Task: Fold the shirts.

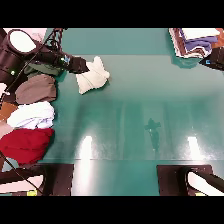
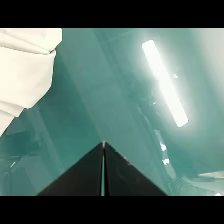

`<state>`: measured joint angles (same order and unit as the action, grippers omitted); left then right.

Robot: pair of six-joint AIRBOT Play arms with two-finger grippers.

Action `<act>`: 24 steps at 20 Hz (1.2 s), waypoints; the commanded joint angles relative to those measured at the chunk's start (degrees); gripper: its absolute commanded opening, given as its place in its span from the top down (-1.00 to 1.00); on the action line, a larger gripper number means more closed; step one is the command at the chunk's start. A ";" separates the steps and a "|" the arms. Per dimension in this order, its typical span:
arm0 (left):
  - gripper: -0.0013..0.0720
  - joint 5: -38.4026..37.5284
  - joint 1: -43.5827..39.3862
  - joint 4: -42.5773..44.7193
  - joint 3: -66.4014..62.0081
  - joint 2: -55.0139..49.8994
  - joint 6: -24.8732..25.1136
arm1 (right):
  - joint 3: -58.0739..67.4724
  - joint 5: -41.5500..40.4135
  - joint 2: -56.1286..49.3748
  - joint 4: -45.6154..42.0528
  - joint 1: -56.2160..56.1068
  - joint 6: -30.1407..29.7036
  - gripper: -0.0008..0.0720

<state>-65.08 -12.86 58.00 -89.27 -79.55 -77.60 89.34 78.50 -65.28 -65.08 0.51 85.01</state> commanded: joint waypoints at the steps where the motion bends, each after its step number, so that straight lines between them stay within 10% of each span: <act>1: 0.90 -0.02 -0.02 0.00 0.07 0.02 0.02 | -0.07 -0.09 -0.02 0.07 -0.04 0.02 0.93; 15: 0.90 0.96 -0.02 -0.96 0.07 -0.15 0.39 | -0.35 -2.36 -0.11 0.09 -0.04 0.02 0.93; 16: 0.53 2.89 -0.02 0.00 0.13 -0.35 1.25 | -0.35 -3.74 -0.11 0.09 -0.04 0.02 0.93; 17: -0.46 5.11 -0.02 2.73 0.22 -0.68 0.57 | -0.35 -4.94 -0.11 0.17 -0.04 0.02 0.93; 18: -0.86 7.98 0.00 6.47 0.28 -1.62 -3.02 | -0.35 -5.62 -0.11 0.66 -0.04 0.02 0.93; 24: -0.86 14.34 5.60 7.37 0.22 -15.02 -10.49 | -0.35 -5.51 -0.11 0.63 -0.04 0.02 0.93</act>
<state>-54.13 -9.67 66.54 -89.01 -88.73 -85.32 88.99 73.45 -65.39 -64.53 0.51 85.01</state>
